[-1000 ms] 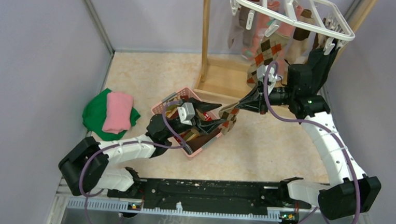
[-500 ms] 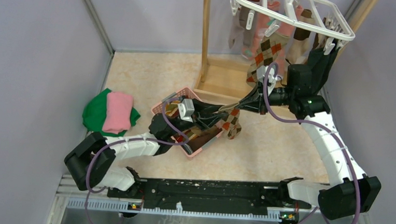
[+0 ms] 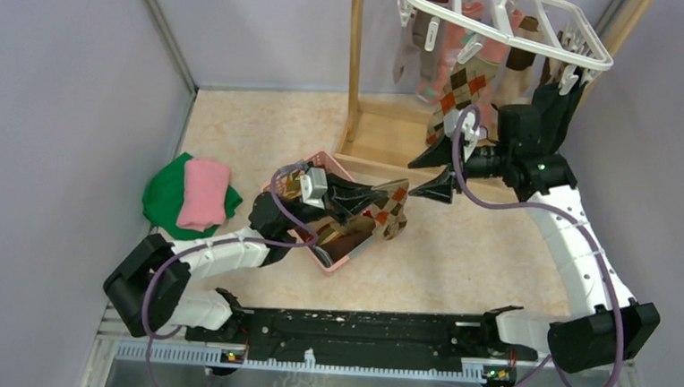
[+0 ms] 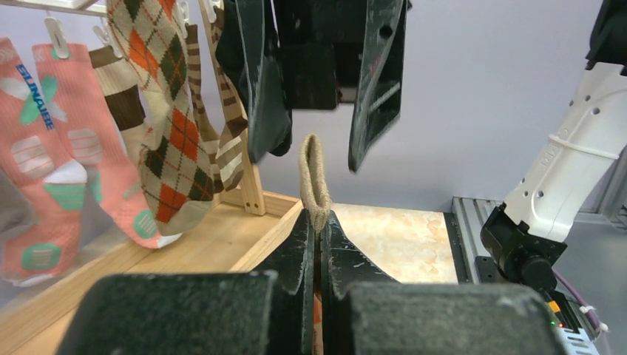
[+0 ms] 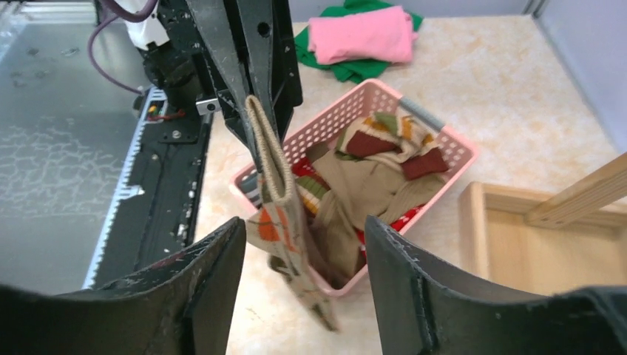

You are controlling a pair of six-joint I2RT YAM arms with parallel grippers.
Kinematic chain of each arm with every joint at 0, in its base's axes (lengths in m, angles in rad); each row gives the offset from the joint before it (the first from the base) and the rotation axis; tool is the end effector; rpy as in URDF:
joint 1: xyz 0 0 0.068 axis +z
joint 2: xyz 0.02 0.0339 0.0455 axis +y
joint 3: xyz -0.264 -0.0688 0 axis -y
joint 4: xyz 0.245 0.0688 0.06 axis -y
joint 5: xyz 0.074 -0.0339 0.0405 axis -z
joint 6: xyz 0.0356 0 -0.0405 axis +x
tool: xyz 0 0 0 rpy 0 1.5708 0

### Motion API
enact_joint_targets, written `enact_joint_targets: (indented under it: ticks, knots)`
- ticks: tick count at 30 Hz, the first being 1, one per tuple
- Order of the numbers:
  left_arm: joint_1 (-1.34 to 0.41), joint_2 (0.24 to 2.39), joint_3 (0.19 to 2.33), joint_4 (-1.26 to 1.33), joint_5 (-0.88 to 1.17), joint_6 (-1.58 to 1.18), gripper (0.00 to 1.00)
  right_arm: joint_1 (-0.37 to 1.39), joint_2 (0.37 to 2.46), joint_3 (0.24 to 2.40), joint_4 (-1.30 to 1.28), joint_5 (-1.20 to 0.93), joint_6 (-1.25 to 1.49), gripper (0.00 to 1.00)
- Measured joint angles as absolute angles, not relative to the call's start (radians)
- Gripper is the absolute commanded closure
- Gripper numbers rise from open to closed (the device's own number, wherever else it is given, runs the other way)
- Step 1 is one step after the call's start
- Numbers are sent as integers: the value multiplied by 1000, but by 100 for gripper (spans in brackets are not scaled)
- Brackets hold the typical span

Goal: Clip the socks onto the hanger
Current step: Pick up the sock from the bin, then rotate the hanger.

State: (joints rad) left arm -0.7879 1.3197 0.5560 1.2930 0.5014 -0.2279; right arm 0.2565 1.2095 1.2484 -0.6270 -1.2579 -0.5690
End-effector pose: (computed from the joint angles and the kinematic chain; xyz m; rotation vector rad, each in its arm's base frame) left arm 0.1739 -0.1990 0.2962 0.7651 0.9084 -1.1623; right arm 0.2234 0.0936 0.3828 -1.3313 1.3350 1.1163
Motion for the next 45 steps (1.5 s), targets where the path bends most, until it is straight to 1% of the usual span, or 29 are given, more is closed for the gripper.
enact_joint_targets:
  ticks: [3,6,11,13,15,17,22,26,31,37,45]
  knots:
    - [-733,1270,558,1237,570,-246,100,256,1258,1404,-770,-1220,-659,24]
    - [-691,1220,573,1166,621,-258,100,253,1305,1602,-902,-1156,-742,18]
    - [-678,1166,582,1087,673,-247,100,252,1324,1825,-1029,-1045,-759,19]
    - [-676,1161,582,1072,684,-238,100,252,1344,1937,-1048,-1011,-727,22]
    - [-672,1161,581,1059,696,-234,100,251,1352,2000,-1015,-999,-665,26]
    - [-665,1161,581,1048,711,-234,100,237,1353,2019,-958,-1004,-568,30]
    - [-653,1161,581,1038,741,-245,100,181,1415,2045,-778,-1007,-253,29]
    - [-653,1162,581,1039,746,-262,100,178,1480,2042,-667,-931,0,29]
    - [-651,1181,581,1046,749,-280,100,179,1489,2002,-556,-815,219,28]
    - [-651,1195,582,1046,752,-298,100,210,1489,1987,-469,-671,341,28]
    - [-650,1196,582,1047,752,-313,100,247,1472,1913,-413,-515,398,29]
